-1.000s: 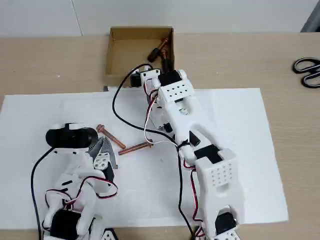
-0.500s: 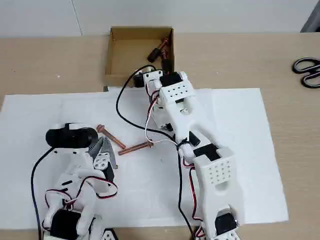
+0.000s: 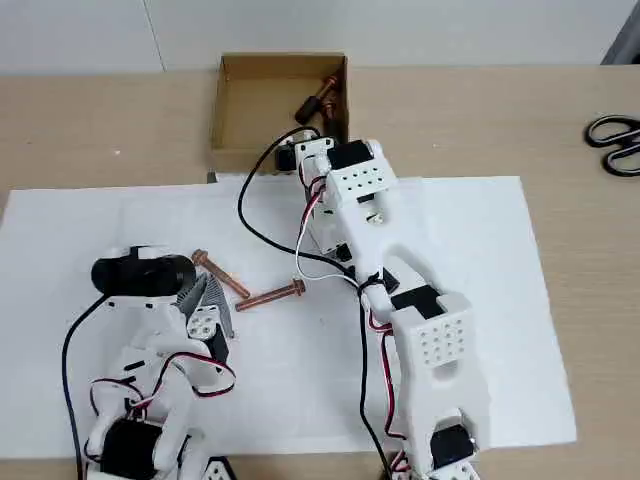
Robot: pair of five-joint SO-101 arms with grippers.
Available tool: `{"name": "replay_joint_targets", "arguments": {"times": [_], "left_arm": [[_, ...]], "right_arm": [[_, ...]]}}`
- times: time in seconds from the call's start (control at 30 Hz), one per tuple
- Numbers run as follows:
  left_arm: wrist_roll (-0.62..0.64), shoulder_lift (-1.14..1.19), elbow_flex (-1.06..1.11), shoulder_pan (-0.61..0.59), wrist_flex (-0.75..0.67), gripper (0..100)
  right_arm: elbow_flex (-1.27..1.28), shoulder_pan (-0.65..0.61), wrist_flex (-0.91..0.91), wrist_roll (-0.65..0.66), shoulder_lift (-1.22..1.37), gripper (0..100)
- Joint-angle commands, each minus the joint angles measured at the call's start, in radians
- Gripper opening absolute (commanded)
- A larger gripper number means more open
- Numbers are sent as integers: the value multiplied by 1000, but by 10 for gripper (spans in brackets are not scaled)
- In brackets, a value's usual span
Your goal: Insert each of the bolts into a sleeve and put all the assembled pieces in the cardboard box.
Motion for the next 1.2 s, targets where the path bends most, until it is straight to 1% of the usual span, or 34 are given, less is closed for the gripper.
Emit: {"name": "replay_joint_targets", "arguments": {"times": [0.0, 0.1, 0.23, 0.3, 0.4, 0.5, 0.67, 0.9, 0.97, 1.03, 1.17], "left_arm": [[38, -3, -65, -5, -58, 6], [89, -2, -116, -5, -97, 6], [91, 6, -133, -3, -75, 6], [91, 48, -177, -2, -58, 6], [91, 183, -314, -2, -51, 6], [87, 396, -509, 3, -28, 6], [71, 778, -883, 3, 123, 6], [55, 1206, -1270, -3, 400, 6], [-34, 1318, -1342, -3, 451, 6], [-187, 1418, -1380, -9, 485, 6], [-428, 1556, -1402, -23, 548, 6]], "right_arm": [[-5, 28, 62, -8, -85, 4], [-5, 71, 93, -2, -150, 4], [-3, 147, 134, -5, -219, 4], [2, 188, 140, -5, -242, 4], [2, 249, 154, -3, -268, 4], [2, 297, 162, -5, -288, 4], [52, 303, 165, -9, -325, 4], [187, 312, 159, -11, -440, 4], [227, 325, 157, -9, -476, 4], [265, 334, 157, -3, -510, 5], [336, 371, 156, -3, -565, 6]]}}
